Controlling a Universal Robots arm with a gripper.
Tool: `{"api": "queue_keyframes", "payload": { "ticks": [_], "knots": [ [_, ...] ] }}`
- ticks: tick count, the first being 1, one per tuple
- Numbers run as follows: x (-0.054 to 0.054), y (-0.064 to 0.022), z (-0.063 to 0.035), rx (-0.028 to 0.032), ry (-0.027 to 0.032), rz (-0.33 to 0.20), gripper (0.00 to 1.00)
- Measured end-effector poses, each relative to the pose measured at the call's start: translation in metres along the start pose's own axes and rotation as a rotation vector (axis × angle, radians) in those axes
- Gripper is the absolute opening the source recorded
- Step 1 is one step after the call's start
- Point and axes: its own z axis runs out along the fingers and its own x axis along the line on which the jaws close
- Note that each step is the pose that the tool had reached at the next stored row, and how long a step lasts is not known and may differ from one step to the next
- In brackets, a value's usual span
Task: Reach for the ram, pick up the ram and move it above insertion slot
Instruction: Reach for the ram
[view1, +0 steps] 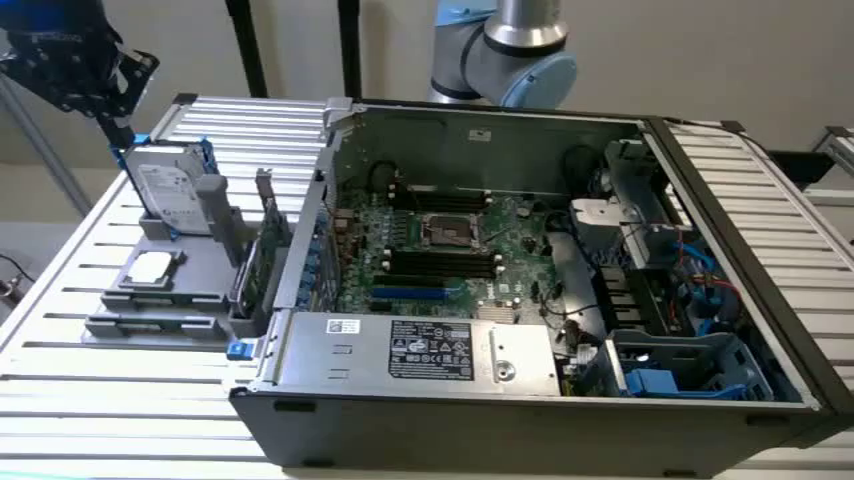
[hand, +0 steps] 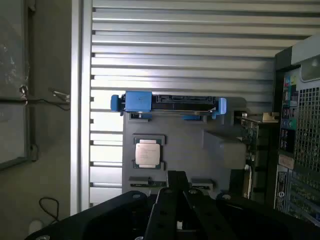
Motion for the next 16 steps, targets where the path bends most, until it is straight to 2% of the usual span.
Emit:
{"api": "queue_keyframes", "payload": {
  "ticks": [13, 16],
  "knots": [
    [0.0005, 0.0000, -0.0001, 0.0001, 0.0000, 0.000, 0.11],
    [0.0007, -0.0081, -0.0003, 0.0000, -0.0002, 0.000, 0.11]
  ]
}}
